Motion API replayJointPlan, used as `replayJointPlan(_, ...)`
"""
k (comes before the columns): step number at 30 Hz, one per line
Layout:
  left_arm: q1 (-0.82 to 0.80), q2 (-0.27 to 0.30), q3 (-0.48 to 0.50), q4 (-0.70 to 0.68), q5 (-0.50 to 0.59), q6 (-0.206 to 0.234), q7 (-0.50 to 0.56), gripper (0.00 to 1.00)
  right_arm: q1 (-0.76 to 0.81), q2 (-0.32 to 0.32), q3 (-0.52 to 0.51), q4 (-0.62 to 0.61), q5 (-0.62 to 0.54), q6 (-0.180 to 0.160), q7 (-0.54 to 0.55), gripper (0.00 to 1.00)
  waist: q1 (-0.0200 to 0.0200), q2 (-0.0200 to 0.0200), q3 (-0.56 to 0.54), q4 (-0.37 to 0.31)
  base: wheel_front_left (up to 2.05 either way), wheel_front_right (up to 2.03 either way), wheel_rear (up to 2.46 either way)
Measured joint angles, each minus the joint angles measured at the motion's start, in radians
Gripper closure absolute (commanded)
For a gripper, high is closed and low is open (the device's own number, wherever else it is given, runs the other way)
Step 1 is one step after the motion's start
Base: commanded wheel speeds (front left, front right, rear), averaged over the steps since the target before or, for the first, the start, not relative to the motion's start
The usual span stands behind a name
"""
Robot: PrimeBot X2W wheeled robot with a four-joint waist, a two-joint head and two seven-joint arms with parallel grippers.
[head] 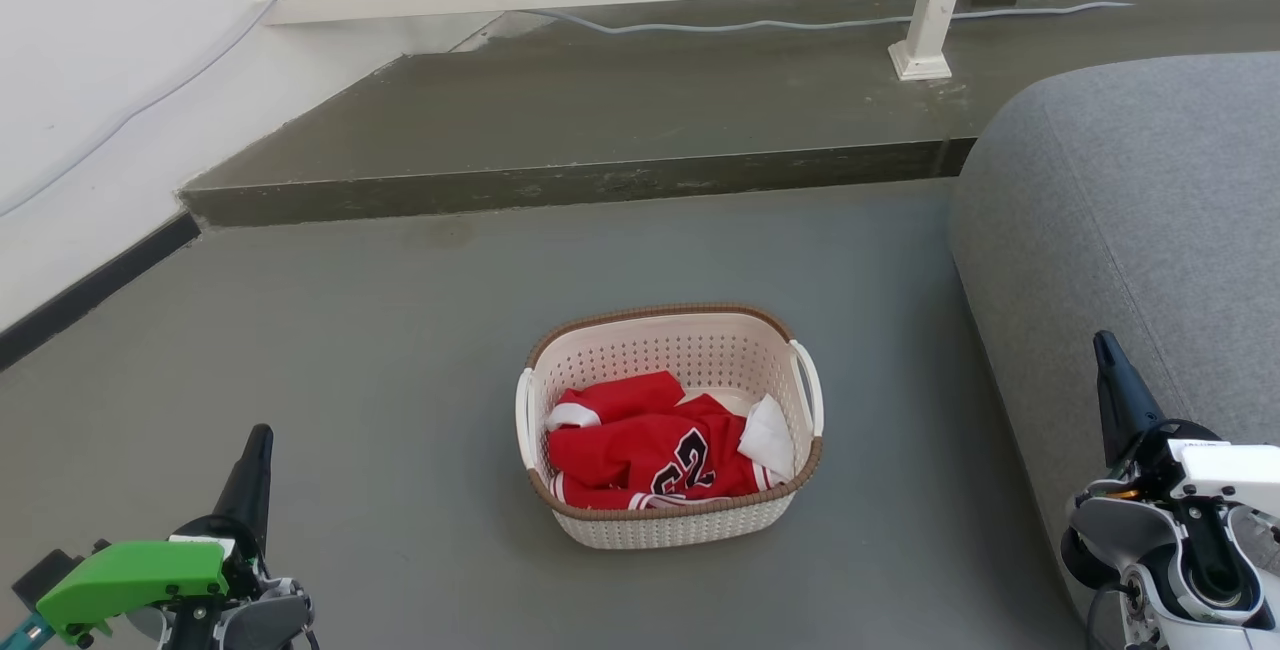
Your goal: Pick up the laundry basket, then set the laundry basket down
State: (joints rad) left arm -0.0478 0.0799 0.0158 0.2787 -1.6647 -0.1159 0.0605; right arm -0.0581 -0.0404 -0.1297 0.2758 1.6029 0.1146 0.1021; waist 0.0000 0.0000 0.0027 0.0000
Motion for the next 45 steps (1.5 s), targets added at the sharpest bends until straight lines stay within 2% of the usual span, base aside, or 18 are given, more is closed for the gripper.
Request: replayJointPlan(45, -0.008, -0.002, 0.004, -0.001, 0.0, -0.007, 0.0, 1.0, 0.0, 0.0, -0.001, 0.0, 0.0, 0.0, 0.0, 1.0, 0.0, 0.0, 0.0, 0.0, 0.0, 0.0, 0.0)
